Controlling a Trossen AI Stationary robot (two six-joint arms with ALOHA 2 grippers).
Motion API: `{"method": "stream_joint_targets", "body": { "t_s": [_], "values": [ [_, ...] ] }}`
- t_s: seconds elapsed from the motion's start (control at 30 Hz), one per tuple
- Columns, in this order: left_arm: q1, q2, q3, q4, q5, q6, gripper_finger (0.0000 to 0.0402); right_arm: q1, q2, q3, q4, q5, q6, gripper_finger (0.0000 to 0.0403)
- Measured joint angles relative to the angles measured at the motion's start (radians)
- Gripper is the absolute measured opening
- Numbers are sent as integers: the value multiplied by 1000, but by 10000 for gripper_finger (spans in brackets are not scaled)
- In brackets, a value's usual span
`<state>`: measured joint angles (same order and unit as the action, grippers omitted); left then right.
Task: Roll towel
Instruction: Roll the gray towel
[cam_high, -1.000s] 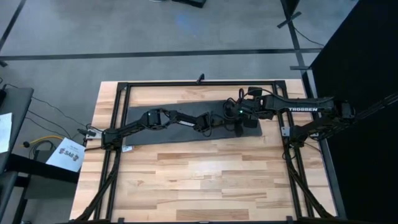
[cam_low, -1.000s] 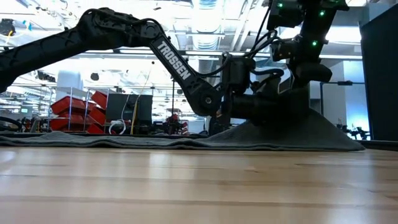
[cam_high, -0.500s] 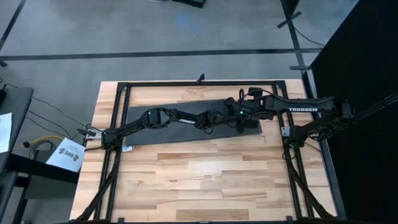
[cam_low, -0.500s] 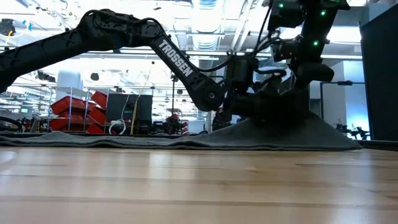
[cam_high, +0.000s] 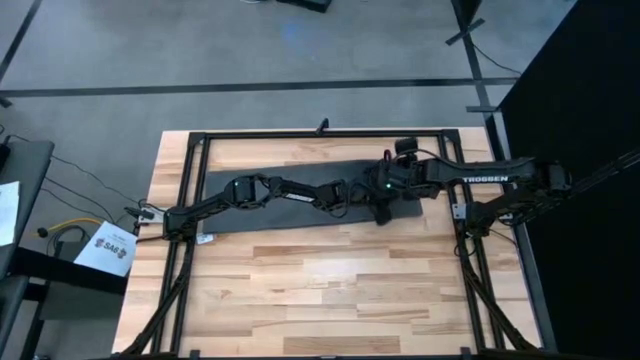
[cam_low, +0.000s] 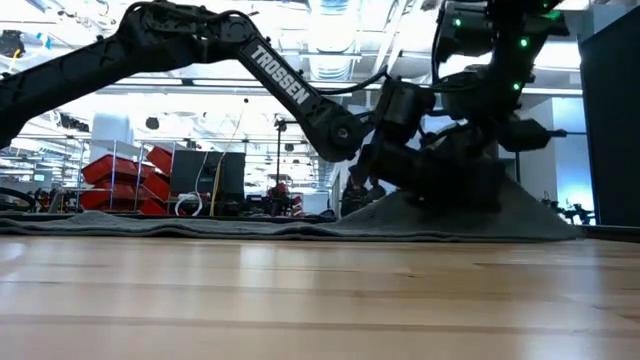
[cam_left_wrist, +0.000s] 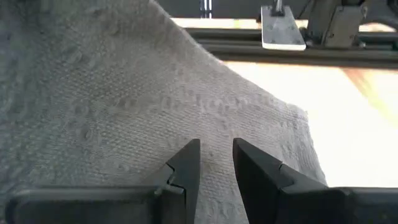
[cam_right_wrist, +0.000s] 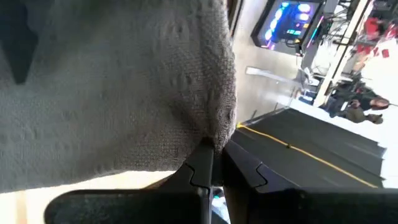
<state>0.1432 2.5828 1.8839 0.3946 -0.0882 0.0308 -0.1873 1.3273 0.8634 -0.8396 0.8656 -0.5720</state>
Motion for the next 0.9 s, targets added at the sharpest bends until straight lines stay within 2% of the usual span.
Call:
{"method": "stream_joint_targets", "body": {
  "t_s": [0.2,0.37,0.67,0.77,0.9],
  "values": [
    [-6,-65,-18,-177,37,34,82,33,0,-78,-12,7,74,8],
    [-23,-155,-114,-195,77,12,82,103,-1,-109,-39,7,165,8],
    [-51,-391,-446,-78,77,21,82,244,0,-149,-46,-67,339,8],
    [-56,-466,-572,-70,43,7,82,285,2,-154,-69,-98,382,8],
    [-48,-548,-730,38,17,-52,81,341,2,-154,-106,-105,464,8]
  ]
}}
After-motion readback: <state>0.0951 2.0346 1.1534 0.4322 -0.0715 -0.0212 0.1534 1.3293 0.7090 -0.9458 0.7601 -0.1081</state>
